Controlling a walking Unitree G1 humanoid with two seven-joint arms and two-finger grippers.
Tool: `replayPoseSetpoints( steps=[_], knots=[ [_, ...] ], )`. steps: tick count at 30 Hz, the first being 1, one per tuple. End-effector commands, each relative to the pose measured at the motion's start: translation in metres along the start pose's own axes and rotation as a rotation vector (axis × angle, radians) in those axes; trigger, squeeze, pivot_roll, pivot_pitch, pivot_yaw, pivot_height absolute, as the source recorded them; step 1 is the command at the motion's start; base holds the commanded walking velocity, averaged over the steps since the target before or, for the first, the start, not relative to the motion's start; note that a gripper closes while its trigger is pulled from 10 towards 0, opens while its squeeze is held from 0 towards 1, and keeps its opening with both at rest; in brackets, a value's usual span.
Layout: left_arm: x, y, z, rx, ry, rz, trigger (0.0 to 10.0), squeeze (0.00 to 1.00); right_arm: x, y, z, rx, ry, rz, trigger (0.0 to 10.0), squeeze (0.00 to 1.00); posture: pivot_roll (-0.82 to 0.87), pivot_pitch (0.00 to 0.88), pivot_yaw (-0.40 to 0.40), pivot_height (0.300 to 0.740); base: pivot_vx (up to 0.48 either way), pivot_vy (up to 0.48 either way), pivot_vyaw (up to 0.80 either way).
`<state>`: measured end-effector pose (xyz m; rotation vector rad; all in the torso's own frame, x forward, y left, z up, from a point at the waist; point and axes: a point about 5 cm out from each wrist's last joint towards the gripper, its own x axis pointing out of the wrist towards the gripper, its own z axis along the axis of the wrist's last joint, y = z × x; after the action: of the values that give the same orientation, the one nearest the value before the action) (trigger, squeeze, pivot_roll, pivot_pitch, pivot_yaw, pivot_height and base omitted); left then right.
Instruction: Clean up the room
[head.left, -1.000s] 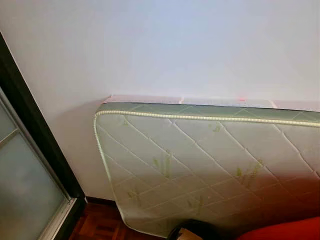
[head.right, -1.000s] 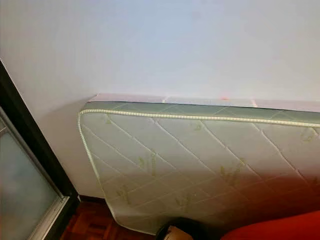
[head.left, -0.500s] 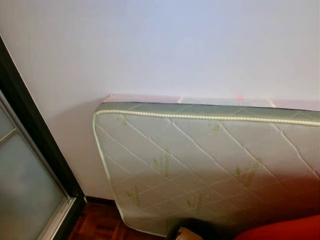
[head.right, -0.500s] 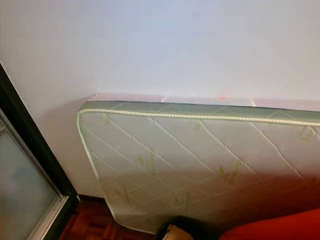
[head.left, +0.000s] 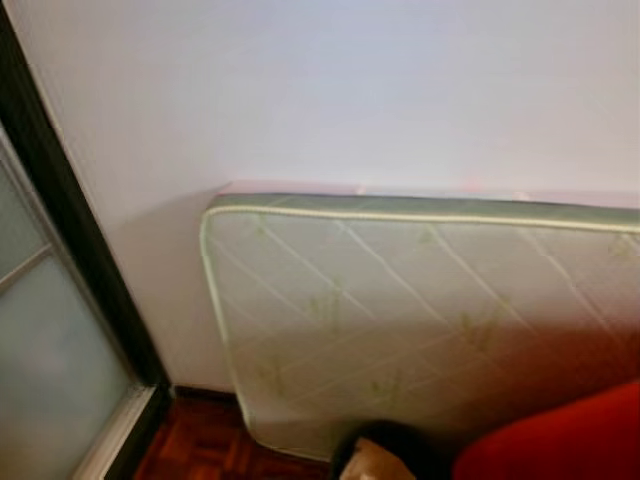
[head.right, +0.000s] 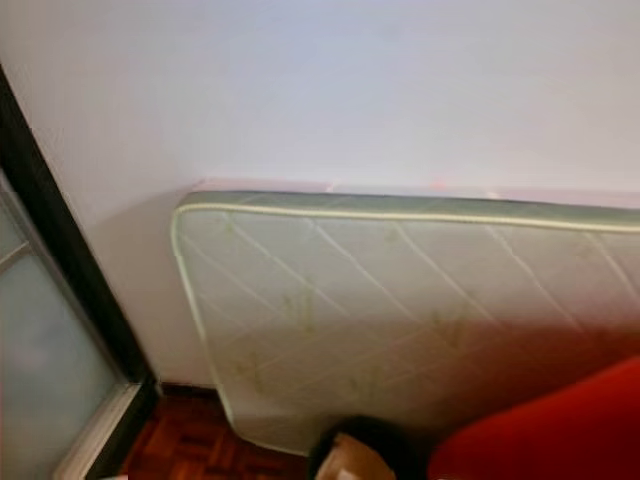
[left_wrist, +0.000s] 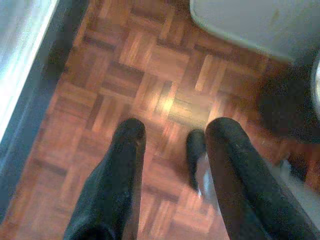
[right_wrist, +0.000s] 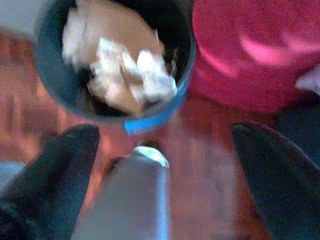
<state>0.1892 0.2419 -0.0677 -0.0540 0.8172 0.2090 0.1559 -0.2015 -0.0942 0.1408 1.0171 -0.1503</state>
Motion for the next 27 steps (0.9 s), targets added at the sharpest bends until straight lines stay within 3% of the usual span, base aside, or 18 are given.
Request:
replayPoseSetpoints(
  steps=[1, 14, 27],
  knots=[
    [-0.004, 0.003, -0.016, 0.003, 0.057, 0.008, 10.0, 0.0, 0.002, 0.002, 0.014, -0.004, -0.034, 0.005, 10.0, 0.0, -0.03, 0.0, 0.019, 0.717, -0.259, 0.0, 0.0],
    [-0.005, 0.007, -0.016, 0.005, 0.054, 0.013, 10.0, 0.0, 0.002, 0.003, 0.013, 0.005, -0.036, 0.009, 10.0, 0.0, -0.02, 0.0, 0.024, 0.717, -0.259, 0.0, 0.0],
    [-0.008, 0.016, -0.022, -0.004, 0.07, 0.027, 10.0, 0.0, 0.001, 0.002, 0.01, 0.001, -0.025, 0.014, 10.0, 0.0, -0.01, 0.0, 0.007, 0.717, 0.0, 0.0, -0.06]
  ],
)
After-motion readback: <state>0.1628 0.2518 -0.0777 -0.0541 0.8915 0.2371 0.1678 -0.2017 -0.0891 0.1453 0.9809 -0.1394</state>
